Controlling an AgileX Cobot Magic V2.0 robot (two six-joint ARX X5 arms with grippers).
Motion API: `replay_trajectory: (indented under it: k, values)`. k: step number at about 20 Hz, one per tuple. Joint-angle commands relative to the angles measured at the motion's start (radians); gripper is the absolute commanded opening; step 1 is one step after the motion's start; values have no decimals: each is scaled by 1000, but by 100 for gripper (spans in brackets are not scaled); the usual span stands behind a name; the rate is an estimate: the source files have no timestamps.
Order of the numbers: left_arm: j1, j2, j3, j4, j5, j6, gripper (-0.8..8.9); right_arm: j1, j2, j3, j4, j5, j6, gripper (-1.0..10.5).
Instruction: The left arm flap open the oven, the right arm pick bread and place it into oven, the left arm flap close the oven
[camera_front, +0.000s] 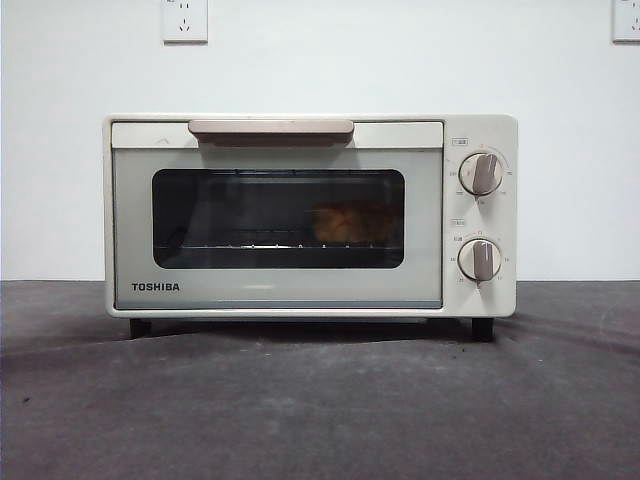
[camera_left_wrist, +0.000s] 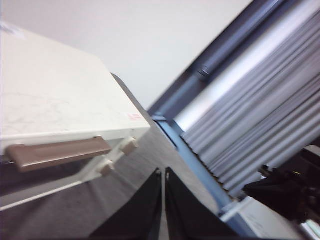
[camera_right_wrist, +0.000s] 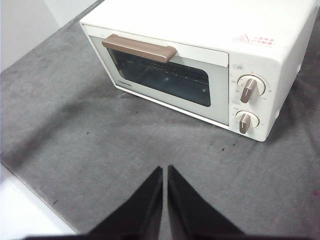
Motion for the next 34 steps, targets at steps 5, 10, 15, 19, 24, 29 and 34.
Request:
replay_trajectory:
  k: [5, 10, 15, 19, 24, 29, 34]
  values:
    - [-2, -90, 21, -200, -30, 173, 19, 6, -2, 19, 11, 21, -19, 13]
    - [-2, -125, 21, -198, -29, 173, 19, 6, -2, 19, 10, 21, -18, 13]
    - [-2, -152, 21, -197, -29, 173, 19, 6, -2, 19, 10, 21, -18, 13]
    - [-3, -209, -5, -183, -29, 173, 19, 6, -2, 19, 10, 21, -18, 13]
    - [13, -357, -192, 76, -41, 269, 19, 6, -2, 19, 10, 21, -18, 13]
    - [19, -543, -501, 428, -75, 368, 19, 6, -2, 19, 10, 21, -19, 13]
    - [19, -682, -631, 378, -85, 356, 19, 6, -2, 19, 10, 21, -19, 13]
